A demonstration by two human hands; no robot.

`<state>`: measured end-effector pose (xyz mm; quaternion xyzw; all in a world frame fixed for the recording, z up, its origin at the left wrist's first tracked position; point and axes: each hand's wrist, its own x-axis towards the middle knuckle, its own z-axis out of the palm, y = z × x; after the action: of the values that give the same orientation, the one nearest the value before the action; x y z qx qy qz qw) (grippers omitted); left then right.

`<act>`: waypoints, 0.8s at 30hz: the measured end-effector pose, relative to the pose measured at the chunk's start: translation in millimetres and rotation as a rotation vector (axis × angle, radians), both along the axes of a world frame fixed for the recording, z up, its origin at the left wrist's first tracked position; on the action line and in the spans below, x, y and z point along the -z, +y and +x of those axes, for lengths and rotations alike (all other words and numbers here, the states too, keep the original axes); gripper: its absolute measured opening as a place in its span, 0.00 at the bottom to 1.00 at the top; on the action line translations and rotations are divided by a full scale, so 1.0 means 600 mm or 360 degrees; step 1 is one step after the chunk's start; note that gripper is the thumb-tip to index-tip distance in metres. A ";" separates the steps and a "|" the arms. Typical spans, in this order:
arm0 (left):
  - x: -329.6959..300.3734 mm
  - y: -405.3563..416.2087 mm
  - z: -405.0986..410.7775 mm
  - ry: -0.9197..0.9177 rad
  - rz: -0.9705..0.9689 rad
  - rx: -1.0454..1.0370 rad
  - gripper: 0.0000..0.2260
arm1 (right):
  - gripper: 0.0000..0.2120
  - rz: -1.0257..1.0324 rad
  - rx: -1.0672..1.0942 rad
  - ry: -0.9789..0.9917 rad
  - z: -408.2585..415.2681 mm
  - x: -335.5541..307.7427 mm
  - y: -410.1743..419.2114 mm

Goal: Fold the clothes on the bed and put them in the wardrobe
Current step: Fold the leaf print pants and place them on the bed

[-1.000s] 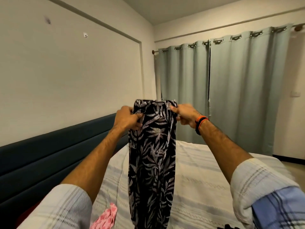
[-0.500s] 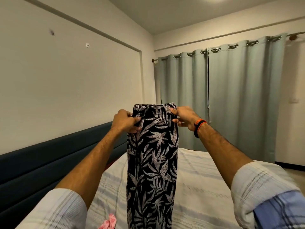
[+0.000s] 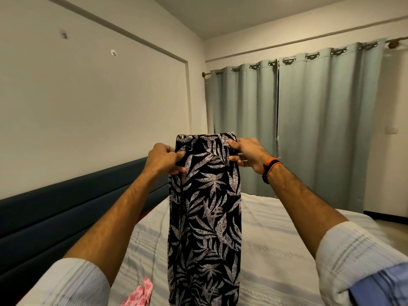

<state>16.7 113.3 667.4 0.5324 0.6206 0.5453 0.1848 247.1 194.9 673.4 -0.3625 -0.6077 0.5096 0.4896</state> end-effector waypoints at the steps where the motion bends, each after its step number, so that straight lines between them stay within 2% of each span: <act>1: -0.001 0.001 0.000 0.0020 0.0008 0.0002 0.10 | 0.12 0.0005 -0.0008 0.0003 0.002 -0.001 0.002; 6: 0.036 0.026 -0.005 0.0098 -0.0147 -0.0040 0.12 | 0.15 -0.0055 -0.0014 -0.0142 0.005 0.031 0.034; 11: 0.103 0.094 -0.029 -0.0018 -0.0368 0.0012 0.11 | 0.12 -0.0217 0.0000 -0.0216 -0.018 0.100 0.084; 14: 0.149 0.149 -0.040 -0.0070 -0.0481 -0.0017 0.15 | 0.12 -0.0302 0.0029 -0.0324 -0.038 0.140 0.137; 20: 0.234 0.278 -0.085 -0.0104 -0.0535 -0.0049 0.12 | 0.09 -0.0449 0.0026 -0.0591 -0.098 0.209 0.271; 24: 0.222 0.355 -0.123 0.0048 -0.0415 -0.0196 0.15 | 0.09 -0.0278 0.0085 -0.0548 -0.137 0.193 0.346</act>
<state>-57.3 326.0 534.5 0.4728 0.7203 0.4622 0.2094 164.7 402.7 557.7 -0.5016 -0.6260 0.4776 0.3584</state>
